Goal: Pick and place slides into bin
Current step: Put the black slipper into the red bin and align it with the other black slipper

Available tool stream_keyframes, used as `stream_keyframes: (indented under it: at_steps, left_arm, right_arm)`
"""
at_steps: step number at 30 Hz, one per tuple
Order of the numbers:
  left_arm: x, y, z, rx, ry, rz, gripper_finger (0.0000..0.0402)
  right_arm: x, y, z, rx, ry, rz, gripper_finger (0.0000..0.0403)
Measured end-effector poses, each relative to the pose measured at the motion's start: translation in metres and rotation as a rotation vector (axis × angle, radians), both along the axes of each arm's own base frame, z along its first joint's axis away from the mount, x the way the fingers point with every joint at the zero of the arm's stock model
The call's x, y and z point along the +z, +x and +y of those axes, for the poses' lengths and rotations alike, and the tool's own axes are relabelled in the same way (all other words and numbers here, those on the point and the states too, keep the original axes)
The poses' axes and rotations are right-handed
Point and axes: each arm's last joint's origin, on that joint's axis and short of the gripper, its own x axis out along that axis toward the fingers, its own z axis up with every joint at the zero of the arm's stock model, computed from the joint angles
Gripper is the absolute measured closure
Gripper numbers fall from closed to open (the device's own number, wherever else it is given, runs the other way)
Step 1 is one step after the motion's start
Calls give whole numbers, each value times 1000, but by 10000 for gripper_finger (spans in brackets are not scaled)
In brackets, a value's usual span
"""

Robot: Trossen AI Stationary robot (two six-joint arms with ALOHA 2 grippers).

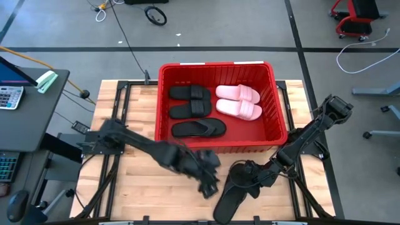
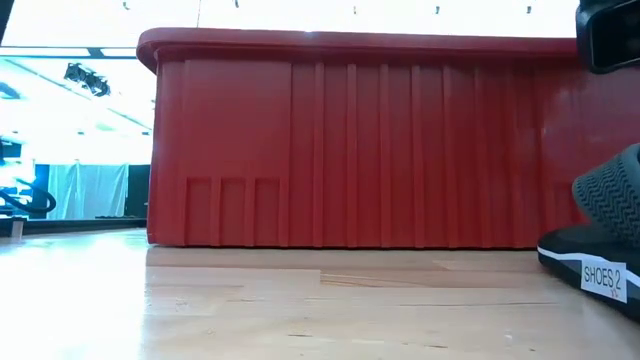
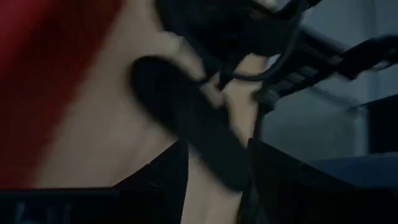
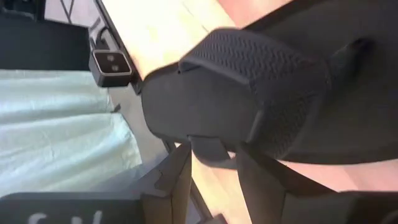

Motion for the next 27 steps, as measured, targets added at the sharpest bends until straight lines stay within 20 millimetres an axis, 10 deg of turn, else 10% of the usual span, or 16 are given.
stream_keyframes:
  at_steps: [13, 27]
  left_arm:
    - [-131, 48, -45, 46, -53, 72, 232]
    - [-149, 56, -38, 87, 97, 45, 164]
  right_arm:
    - [25, -5, -2, 110, 45, -132, 270]
    - [57, -15, -18, 21, -7, -331, 270]
